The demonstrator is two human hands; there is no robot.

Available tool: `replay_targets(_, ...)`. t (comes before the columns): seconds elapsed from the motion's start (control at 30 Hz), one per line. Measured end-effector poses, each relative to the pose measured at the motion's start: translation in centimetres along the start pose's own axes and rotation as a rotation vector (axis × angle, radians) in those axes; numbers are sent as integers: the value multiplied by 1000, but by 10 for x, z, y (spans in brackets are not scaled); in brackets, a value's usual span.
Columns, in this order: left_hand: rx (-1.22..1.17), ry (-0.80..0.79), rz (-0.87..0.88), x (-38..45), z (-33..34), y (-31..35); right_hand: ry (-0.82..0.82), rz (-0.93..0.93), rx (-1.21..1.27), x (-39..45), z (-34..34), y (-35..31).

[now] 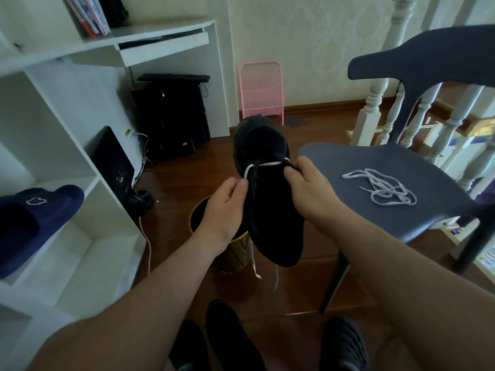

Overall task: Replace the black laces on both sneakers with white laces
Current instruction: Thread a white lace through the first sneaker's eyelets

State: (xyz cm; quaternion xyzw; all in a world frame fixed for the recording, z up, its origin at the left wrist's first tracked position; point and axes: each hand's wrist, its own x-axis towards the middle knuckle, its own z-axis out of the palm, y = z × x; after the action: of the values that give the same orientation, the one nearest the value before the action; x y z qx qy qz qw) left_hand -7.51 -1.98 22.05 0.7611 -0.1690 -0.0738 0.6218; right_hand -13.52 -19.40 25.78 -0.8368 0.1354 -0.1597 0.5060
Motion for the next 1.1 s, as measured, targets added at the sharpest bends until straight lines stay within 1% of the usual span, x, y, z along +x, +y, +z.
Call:
replay_targets(0.13,-216,-6,-132,-8,11,-3,18,102,81,0,7,3)
replay_targets(0.17,-188,3,-117,-8,13,-5,29,123,90,-1,10,4)
replay_targets(0.27,15,31,-30,-8,18,-12,61,170,84,-4,20,7)
replay_targets(0.43,76,87,-90,-2,22,-15,53,174,57,-4,25,11)
replay_targets(0.53,216,138,-13,-1,18,-14,55,143,32,-2,24,13)
replay_targets(0.6,230,127,4,-1,16,-14,18,143,16,0,23,19)
replay_targets(0.67,154,27,-69,-2,15,-13,-33,181,19,1,24,28)
replay_targets(0.7,161,-37,-109,-2,15,-14,-55,202,23,2,26,33)
replay_targets(0.8,319,-207,-190,-3,14,-32,-101,259,-7,10,35,55)
replay_targets(0.87,366,-276,-297,-4,18,-54,-151,325,-72,15,45,75)
replay_targets(0.93,370,-274,-408,-5,24,-82,-214,408,-115,17,59,105)
replay_targets(1.0,376,-218,-484,-5,33,-111,-272,478,-152,16,70,136)
replay_targets(1.1,402,-173,-584,-5,50,-158,-411,542,-312,11,83,186)
